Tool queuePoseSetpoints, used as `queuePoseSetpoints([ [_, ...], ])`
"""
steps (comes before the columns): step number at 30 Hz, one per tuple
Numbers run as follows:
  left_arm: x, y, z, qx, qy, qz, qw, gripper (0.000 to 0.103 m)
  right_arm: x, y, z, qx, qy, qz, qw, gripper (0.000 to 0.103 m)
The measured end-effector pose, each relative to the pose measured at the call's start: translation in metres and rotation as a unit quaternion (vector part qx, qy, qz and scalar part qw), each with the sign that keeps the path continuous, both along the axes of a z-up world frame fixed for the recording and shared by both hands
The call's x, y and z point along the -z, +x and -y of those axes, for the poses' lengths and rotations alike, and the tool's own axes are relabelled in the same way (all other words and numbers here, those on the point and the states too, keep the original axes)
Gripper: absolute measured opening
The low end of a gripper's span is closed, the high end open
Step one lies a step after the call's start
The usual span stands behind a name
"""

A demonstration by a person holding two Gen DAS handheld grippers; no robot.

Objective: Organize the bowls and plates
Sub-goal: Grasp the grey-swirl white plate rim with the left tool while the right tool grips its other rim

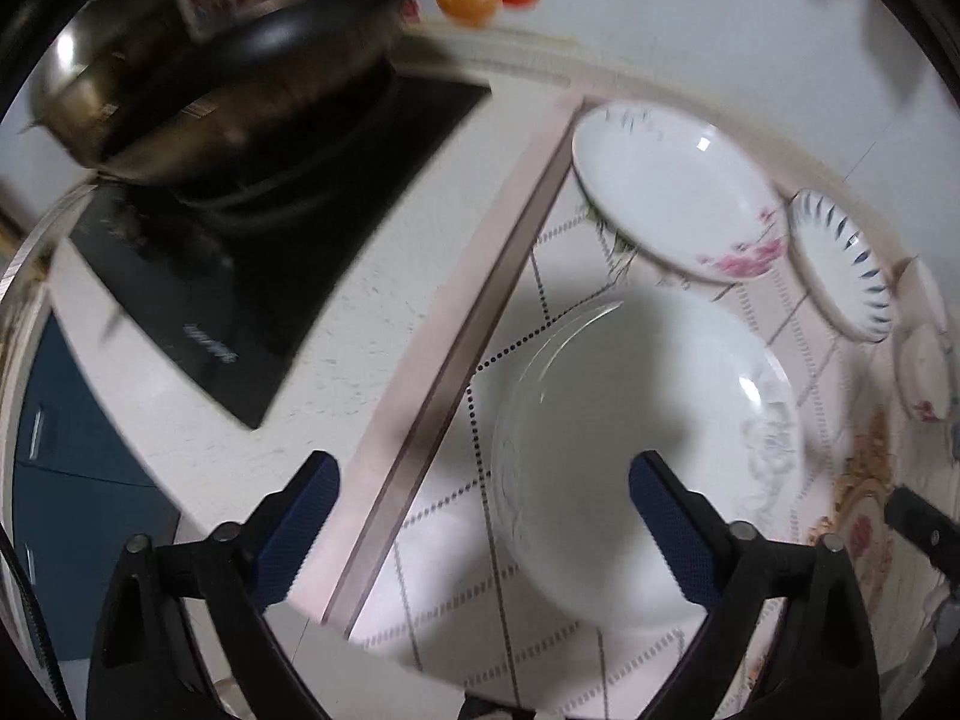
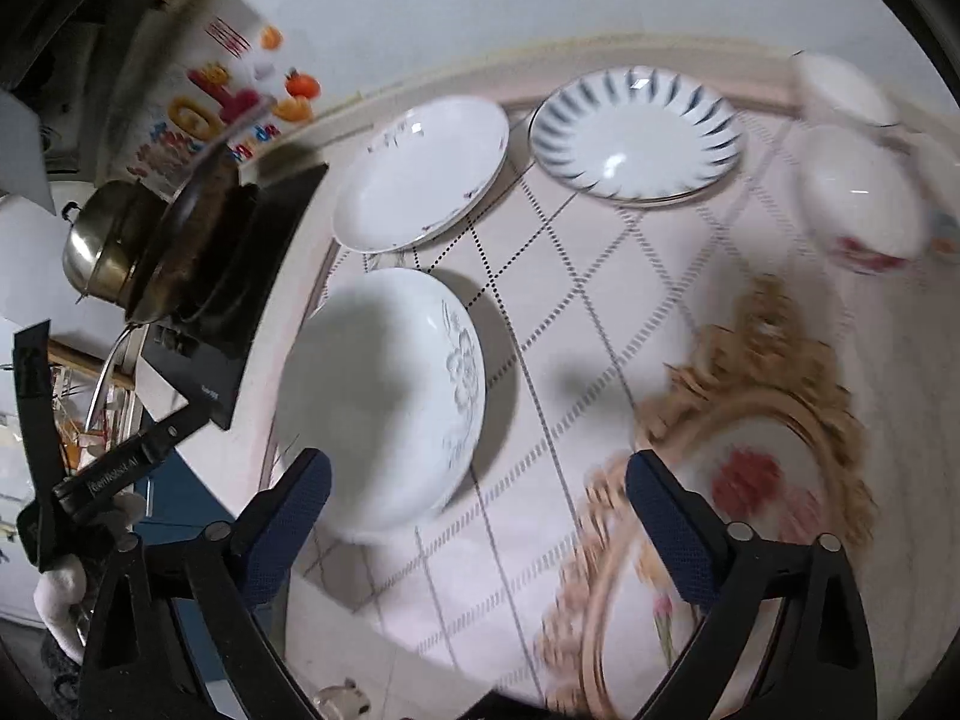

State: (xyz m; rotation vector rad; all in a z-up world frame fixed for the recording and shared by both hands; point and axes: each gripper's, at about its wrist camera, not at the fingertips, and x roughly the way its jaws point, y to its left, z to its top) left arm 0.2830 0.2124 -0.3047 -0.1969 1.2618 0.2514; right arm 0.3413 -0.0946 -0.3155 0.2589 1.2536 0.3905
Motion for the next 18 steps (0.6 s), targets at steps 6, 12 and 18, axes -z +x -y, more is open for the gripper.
queuePoseSetpoints([
  [6,0.044,0.025,-0.009,0.005,-0.053,-0.048,0.9974,0.068,0.065,0.048,-0.020,-0.016,0.023,-0.067,0.997,0.076],
  [12,0.054,0.024,-0.003,0.018,-0.076,-0.065,0.9949,0.035,0.107,0.066,-0.039,-0.039,0.062,-0.113,0.991,0.031],
  [18,0.045,0.013,0.006,0.030,-0.054,-0.061,0.9962,0.033,0.119,0.070,-0.052,-0.049,0.060,-0.108,0.991,0.012],
])
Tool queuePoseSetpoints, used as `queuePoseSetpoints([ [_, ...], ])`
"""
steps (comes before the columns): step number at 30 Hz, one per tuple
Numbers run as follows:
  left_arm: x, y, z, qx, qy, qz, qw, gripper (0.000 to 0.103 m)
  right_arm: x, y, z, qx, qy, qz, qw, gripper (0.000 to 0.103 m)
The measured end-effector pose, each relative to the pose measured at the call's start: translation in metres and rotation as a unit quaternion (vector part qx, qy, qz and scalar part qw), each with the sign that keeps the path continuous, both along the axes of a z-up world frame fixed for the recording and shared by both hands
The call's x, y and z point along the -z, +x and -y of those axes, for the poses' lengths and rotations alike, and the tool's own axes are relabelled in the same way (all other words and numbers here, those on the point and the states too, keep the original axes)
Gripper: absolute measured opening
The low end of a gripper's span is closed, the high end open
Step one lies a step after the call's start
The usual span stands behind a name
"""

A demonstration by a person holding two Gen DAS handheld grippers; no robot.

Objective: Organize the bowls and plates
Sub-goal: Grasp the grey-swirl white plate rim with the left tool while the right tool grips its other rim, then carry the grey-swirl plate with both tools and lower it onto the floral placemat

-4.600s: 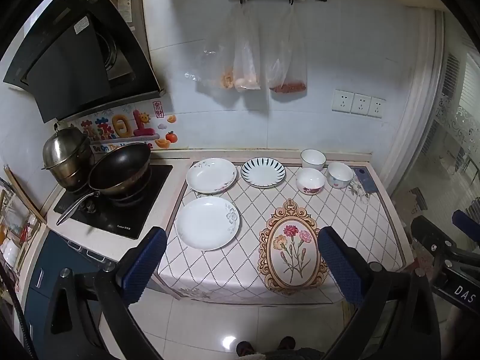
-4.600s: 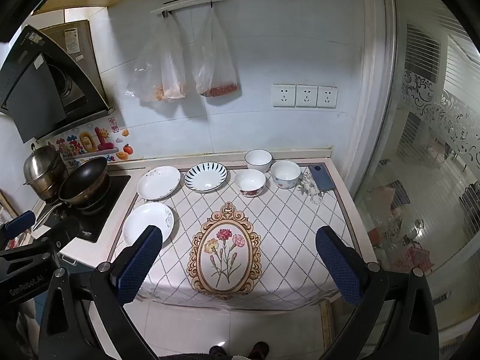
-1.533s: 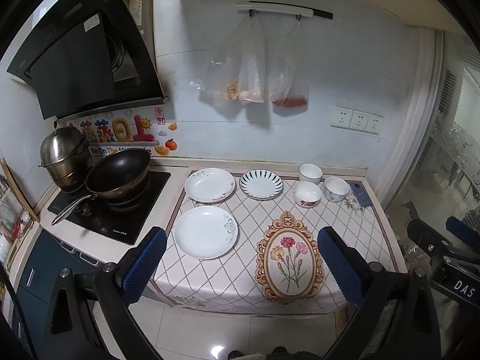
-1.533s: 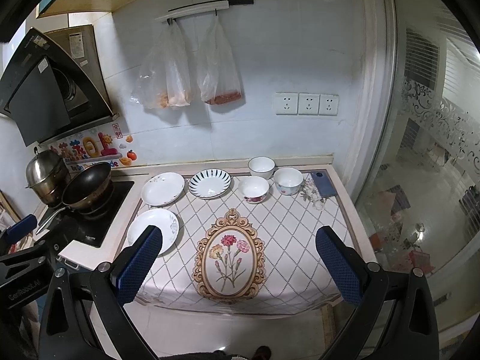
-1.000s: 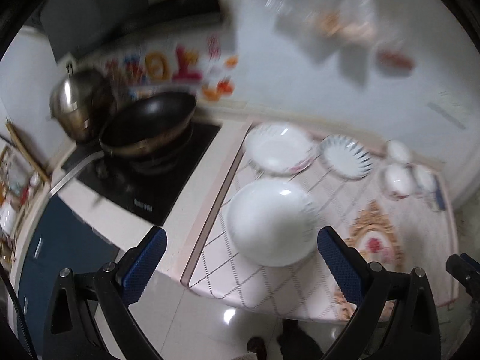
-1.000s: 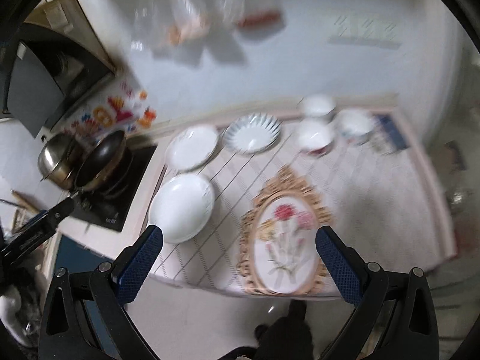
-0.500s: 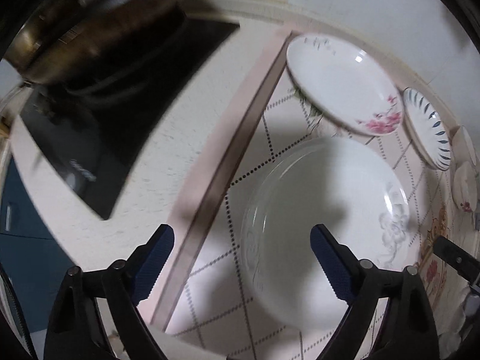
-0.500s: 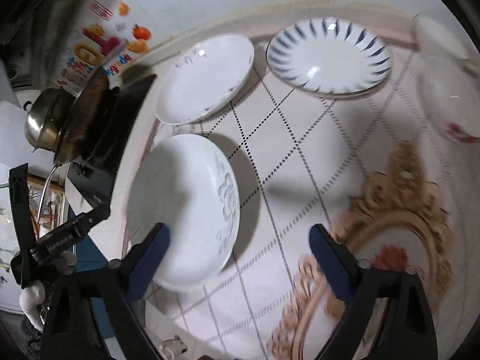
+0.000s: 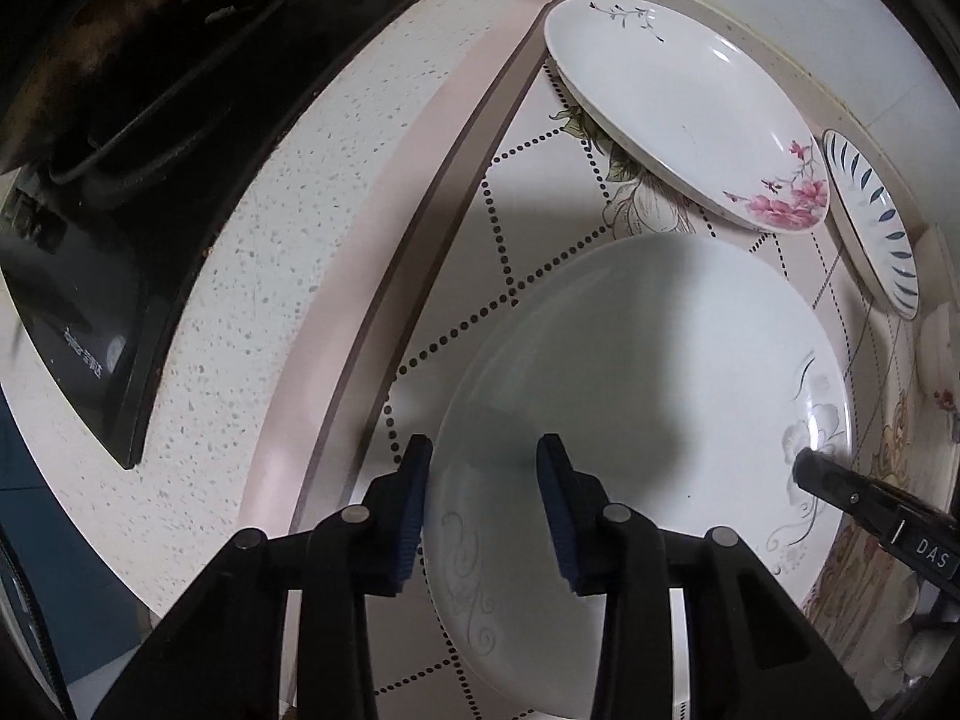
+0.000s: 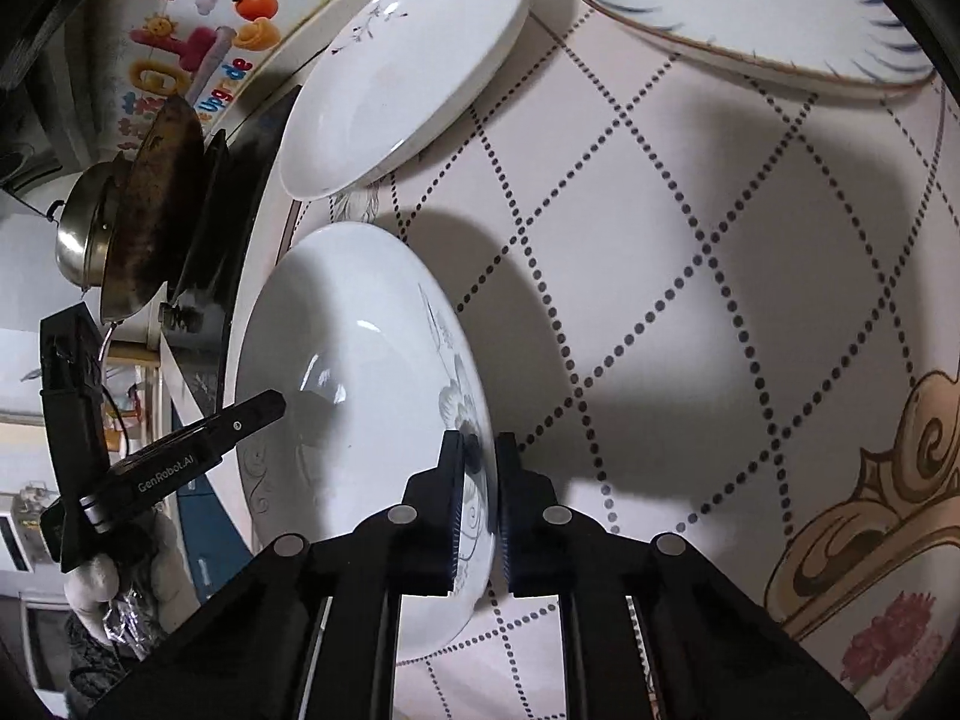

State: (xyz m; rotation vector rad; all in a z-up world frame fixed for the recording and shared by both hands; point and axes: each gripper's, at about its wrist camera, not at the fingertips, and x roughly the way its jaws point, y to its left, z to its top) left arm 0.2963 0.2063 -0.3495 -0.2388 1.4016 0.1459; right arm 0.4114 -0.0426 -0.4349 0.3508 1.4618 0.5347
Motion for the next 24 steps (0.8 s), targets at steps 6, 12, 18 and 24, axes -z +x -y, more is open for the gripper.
queuePoseSetpoints([
  [6,-0.013,-0.004,0.010,0.008,-0.001,0.003,1.0000,0.031,-0.009,-0.005,0.002,0.003,-0.002,-0.001,1.000,0.012],
  [12,-0.038,-0.013,0.043,0.028,-0.002,0.015,0.9995,0.031,-0.018,-0.011,0.027,0.012,-0.001,-0.001,1.000,0.012],
  [18,-0.051,-0.035,0.081,0.058,-0.018,0.024,0.9979,0.031,-0.032,-0.023,0.068,0.030,-0.005,0.001,1.000,0.012],
  [24,-0.045,-0.042,0.105,0.096,-0.035,0.028,0.9944,0.031,-0.044,-0.044,0.127,0.059,-0.020,0.003,0.998,0.012],
])
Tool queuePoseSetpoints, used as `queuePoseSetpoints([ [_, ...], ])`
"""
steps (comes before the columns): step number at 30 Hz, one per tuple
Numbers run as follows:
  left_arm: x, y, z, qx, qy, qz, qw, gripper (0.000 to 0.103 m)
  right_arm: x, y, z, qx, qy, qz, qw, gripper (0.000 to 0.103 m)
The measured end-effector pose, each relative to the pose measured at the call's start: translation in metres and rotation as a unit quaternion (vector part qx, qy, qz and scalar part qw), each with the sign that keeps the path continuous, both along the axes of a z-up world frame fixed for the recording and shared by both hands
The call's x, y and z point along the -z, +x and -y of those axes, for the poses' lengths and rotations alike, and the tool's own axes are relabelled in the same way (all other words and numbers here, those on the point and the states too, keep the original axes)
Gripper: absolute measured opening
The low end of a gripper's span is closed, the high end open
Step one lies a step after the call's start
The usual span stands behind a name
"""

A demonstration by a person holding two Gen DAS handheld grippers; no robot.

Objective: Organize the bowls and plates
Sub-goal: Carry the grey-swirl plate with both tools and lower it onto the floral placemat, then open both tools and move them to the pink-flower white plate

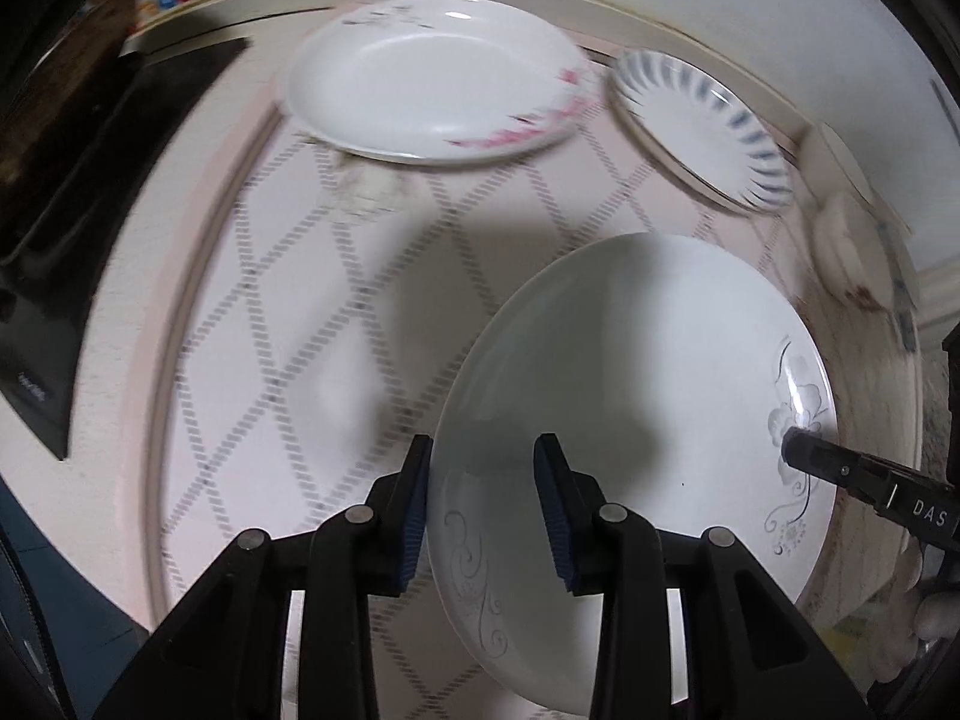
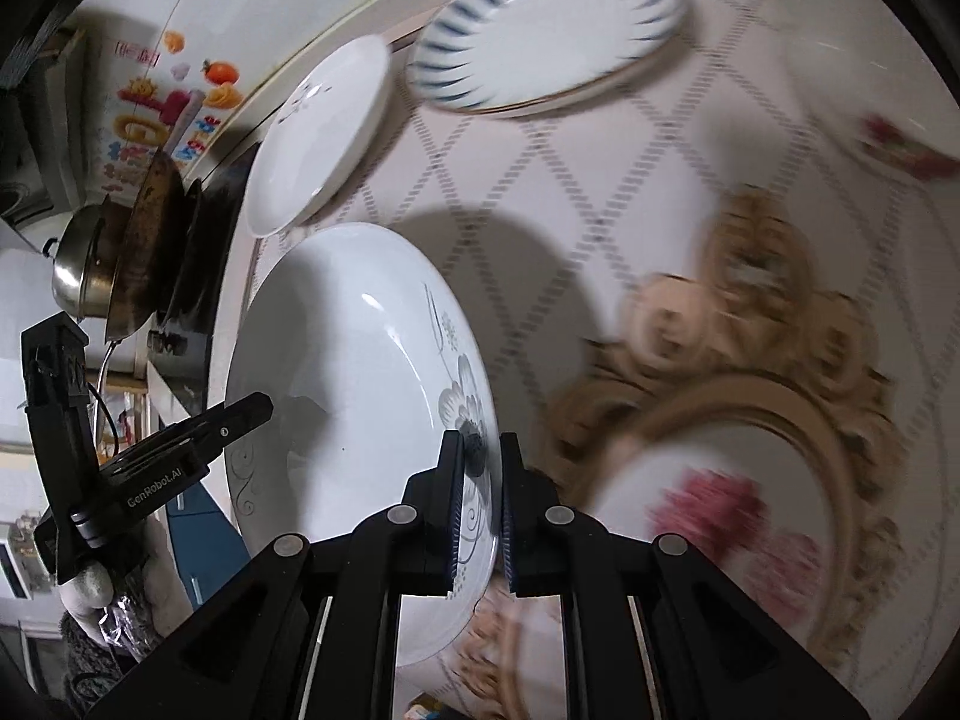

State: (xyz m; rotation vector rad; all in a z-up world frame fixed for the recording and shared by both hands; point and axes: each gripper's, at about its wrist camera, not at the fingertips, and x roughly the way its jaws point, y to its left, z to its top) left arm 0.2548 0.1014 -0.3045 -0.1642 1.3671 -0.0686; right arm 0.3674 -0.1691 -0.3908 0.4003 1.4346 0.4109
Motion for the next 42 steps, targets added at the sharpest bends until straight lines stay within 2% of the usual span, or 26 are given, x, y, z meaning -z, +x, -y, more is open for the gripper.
queuePoseSetpoints([
  [8,0.022,0.018,0.058,0.039,-0.002,-0.011,0.9992,0.031,0.003,-0.027,0.072,0.041,-0.014,-0.005,0.999,0.012],
  [13,0.029,0.026,0.083,0.052,0.001,-0.014,0.9985,0.031,0.006,-0.038,0.099,0.057,-0.019,-0.008,0.998,0.012],
  [28,0.043,0.045,0.120,0.070,0.034,-0.025,0.9967,0.031,0.018,-0.038,0.123,0.072,-0.008,-0.021,0.997,0.013],
  [32,0.024,0.045,0.110,0.056,0.031,-0.018,0.9978,0.031,0.024,-0.034,0.127,0.071,0.012,-0.069,0.995,0.017],
  [34,-0.001,0.048,0.093,0.036,0.027,0.005,0.9990,0.032,0.016,-0.034,0.134,0.078,0.019,-0.072,0.994,0.022],
  [35,-0.016,0.051,0.082,0.024,0.022,0.018,0.9993,0.032,0.004,-0.033,0.139,0.083,0.020,-0.062,0.994,0.024],
  [37,-0.038,0.059,0.062,0.004,0.017,0.039,0.9991,0.033,-0.019,-0.030,0.144,0.090,0.016,-0.042,0.995,0.034],
  [38,-0.053,0.068,0.047,-0.008,0.015,0.052,0.9985,0.038,-0.035,-0.027,0.145,0.093,0.017,-0.029,0.995,0.038],
  [39,-0.061,0.076,0.037,-0.015,0.013,0.060,0.9980,0.045,-0.047,-0.023,0.143,0.095,0.021,-0.020,0.995,0.047],
  [40,-0.068,0.083,0.025,-0.022,0.012,0.068,0.9974,0.048,-0.060,-0.017,0.139,0.096,0.030,-0.008,0.995,0.054],
  [42,-0.077,0.106,-0.002,-0.037,0.022,0.086,0.9954,0.050,-0.082,-0.003,0.123,0.093,0.054,0.010,0.994,0.059],
])
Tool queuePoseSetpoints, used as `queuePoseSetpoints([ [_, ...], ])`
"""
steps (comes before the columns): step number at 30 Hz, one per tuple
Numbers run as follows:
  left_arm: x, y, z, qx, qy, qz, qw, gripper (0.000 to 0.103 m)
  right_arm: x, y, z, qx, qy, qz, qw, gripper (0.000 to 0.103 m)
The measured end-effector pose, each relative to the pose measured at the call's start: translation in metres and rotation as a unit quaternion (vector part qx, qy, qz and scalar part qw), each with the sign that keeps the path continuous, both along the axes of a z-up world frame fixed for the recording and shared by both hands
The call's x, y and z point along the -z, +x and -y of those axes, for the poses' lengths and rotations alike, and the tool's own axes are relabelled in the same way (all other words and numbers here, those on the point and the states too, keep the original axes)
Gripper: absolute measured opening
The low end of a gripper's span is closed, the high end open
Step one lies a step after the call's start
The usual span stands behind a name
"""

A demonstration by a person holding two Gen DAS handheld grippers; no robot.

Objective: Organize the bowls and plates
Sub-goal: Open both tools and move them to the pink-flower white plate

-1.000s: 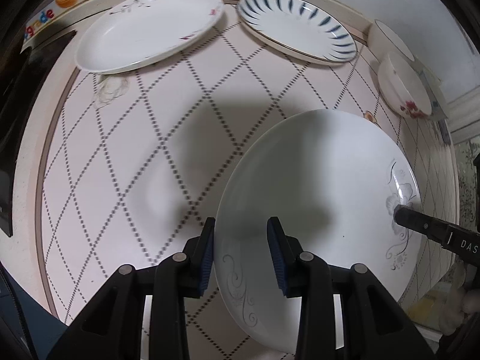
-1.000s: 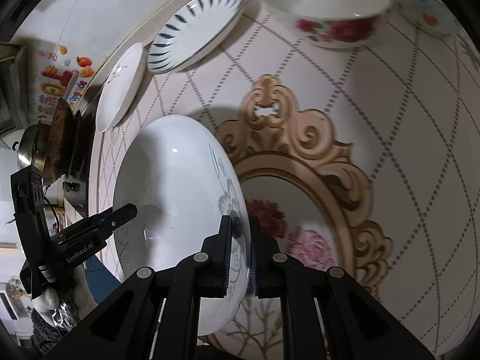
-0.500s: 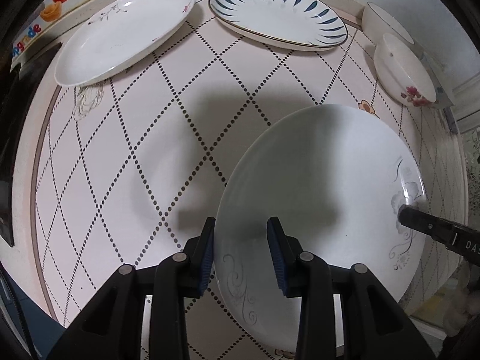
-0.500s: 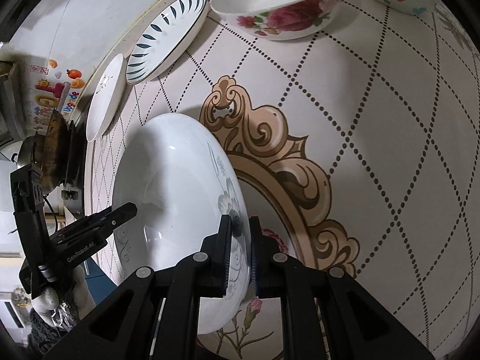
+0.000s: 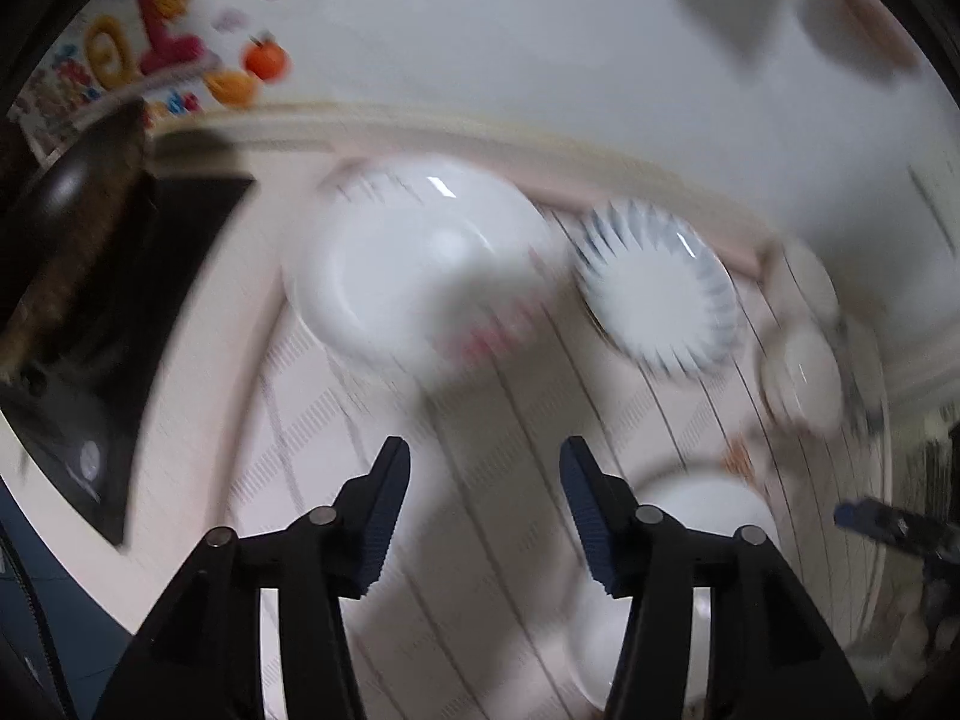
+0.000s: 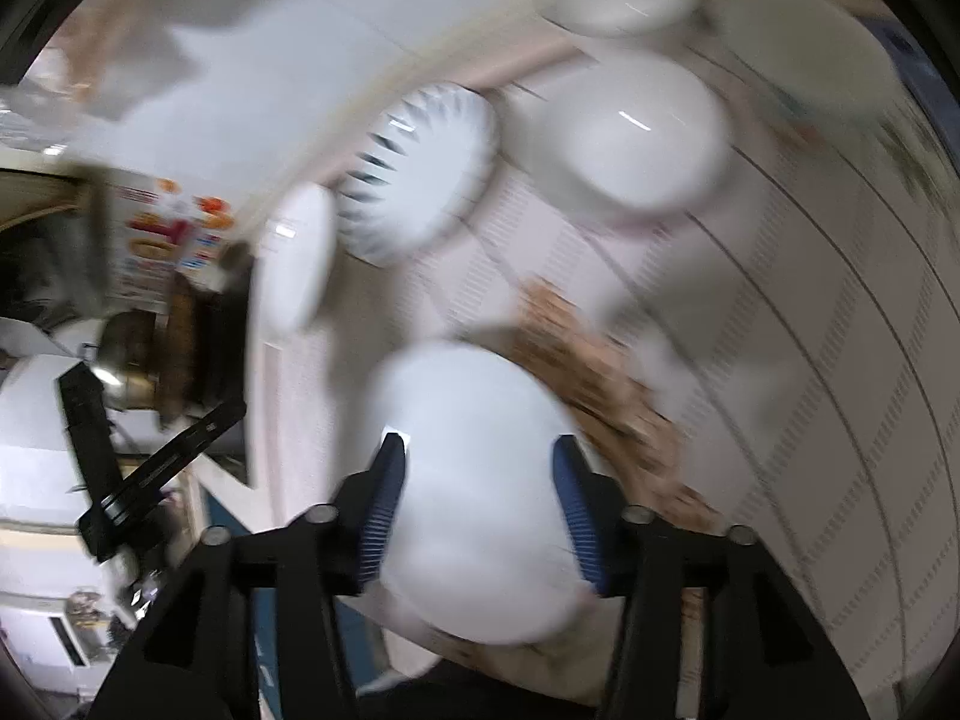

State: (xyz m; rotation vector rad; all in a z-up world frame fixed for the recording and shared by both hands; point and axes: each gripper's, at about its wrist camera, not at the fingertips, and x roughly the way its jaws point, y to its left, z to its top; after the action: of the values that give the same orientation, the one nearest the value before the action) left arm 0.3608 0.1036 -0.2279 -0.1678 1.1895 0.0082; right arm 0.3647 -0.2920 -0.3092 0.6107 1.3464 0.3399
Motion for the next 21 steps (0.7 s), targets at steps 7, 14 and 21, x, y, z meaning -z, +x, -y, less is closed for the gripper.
queuePoseSetpoints([
  [7,0.035,0.091,-0.075,-0.014,0.008,-0.031,0.9994,0.050,-0.002,0.087,-0.112,-0.018,0.050,0.025,0.998,0.060],
  [14,0.079,0.149,-0.105,0.029,0.022,-0.064,0.9973,0.050,0.052,0.161,-0.192,0.024,0.047,-0.009,0.999,0.060],
  [21,0.112,0.176,-0.108,0.059,0.013,-0.089,0.9942,0.050,0.091,0.190,-0.214,0.049,0.022,-0.029,0.998,0.034],
])
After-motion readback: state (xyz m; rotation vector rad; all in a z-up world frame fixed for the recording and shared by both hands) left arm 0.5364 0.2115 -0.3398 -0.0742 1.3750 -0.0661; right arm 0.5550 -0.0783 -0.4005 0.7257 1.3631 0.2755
